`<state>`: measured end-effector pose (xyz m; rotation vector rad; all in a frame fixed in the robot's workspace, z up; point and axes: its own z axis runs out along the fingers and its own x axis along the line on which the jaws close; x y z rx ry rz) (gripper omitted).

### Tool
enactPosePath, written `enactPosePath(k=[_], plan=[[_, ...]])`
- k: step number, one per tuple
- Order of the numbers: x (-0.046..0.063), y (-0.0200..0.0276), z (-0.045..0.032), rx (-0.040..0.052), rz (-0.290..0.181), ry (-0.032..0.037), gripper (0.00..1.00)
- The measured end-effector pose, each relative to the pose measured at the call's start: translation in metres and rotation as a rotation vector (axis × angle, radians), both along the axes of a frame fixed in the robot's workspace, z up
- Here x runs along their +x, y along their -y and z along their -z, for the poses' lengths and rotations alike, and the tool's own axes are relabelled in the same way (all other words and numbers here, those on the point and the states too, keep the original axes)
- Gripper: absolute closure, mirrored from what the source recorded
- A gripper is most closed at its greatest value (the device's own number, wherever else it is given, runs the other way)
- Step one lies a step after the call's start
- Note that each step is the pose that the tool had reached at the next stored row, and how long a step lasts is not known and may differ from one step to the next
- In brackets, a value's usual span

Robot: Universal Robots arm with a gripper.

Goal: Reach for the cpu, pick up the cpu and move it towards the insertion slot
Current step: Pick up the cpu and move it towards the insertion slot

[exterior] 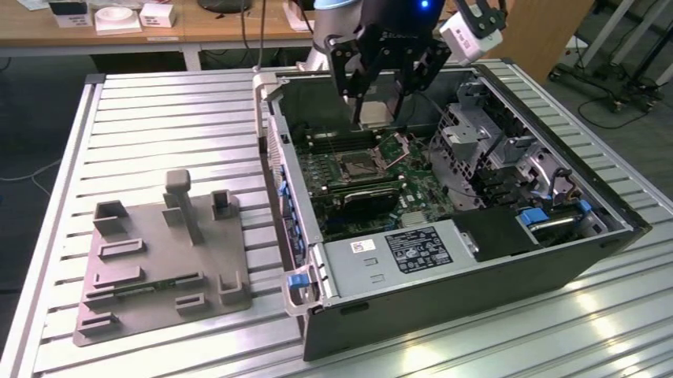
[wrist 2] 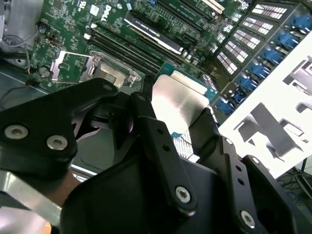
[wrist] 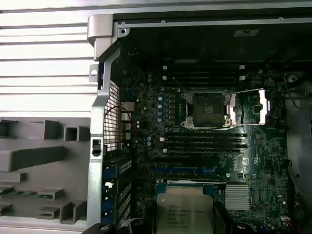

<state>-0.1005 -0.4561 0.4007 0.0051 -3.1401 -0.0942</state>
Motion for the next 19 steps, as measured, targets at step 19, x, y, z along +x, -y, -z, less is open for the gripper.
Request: enactPosePath(k=[19], plan=[[0.020,-0.0250,0.0045,0.0000,0.000,0.0000,0.45]])
